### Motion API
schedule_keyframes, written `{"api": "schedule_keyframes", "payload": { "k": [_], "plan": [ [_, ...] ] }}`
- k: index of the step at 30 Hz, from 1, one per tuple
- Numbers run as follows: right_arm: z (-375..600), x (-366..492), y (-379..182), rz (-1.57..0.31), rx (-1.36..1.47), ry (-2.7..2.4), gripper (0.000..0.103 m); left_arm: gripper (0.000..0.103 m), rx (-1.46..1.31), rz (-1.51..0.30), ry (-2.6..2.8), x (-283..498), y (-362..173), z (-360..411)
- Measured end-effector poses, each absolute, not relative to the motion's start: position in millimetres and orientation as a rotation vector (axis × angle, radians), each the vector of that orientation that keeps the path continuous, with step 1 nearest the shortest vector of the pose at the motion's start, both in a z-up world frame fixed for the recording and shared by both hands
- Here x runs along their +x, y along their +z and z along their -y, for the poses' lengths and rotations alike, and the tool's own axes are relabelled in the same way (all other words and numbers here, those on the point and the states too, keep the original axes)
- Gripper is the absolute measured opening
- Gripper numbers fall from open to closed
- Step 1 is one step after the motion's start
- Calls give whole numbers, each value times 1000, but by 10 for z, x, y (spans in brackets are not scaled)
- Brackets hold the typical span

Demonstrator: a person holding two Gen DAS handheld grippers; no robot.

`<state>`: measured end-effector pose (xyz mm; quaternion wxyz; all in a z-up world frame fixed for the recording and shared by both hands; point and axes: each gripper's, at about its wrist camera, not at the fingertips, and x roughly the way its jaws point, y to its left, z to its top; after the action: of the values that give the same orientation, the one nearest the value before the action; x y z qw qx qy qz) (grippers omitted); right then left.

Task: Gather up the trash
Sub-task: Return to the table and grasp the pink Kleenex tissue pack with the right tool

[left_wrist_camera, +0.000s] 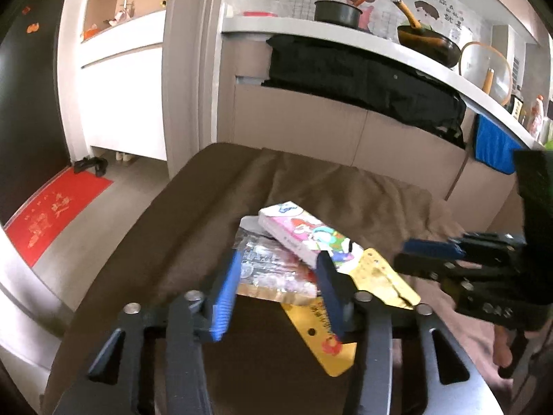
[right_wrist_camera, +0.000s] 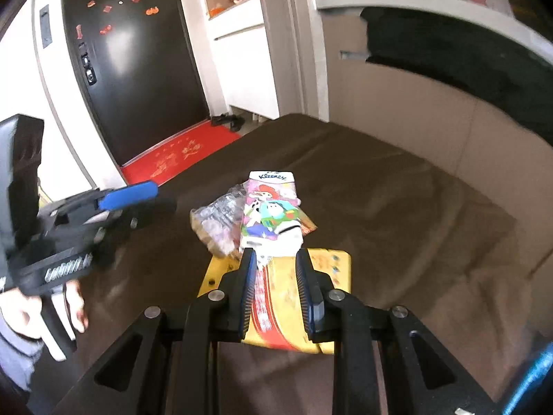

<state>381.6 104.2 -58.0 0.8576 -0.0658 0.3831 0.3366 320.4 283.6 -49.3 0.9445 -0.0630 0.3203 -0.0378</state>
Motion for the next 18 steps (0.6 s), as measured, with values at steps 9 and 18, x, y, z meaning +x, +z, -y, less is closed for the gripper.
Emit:
{"api": "schedule_keyframes", "payload": {
  "k": [9, 18],
  "plan": [
    [-1572, 4389, -860, -907, -170, 721, 24, 53, -126, -708, -28, 3404, -676, -3064],
    [-1598, 4497, -1081, -956, -49, 737, 54, 53, -131, -741, -38, 3497, -785, -3227]
  ]
}}
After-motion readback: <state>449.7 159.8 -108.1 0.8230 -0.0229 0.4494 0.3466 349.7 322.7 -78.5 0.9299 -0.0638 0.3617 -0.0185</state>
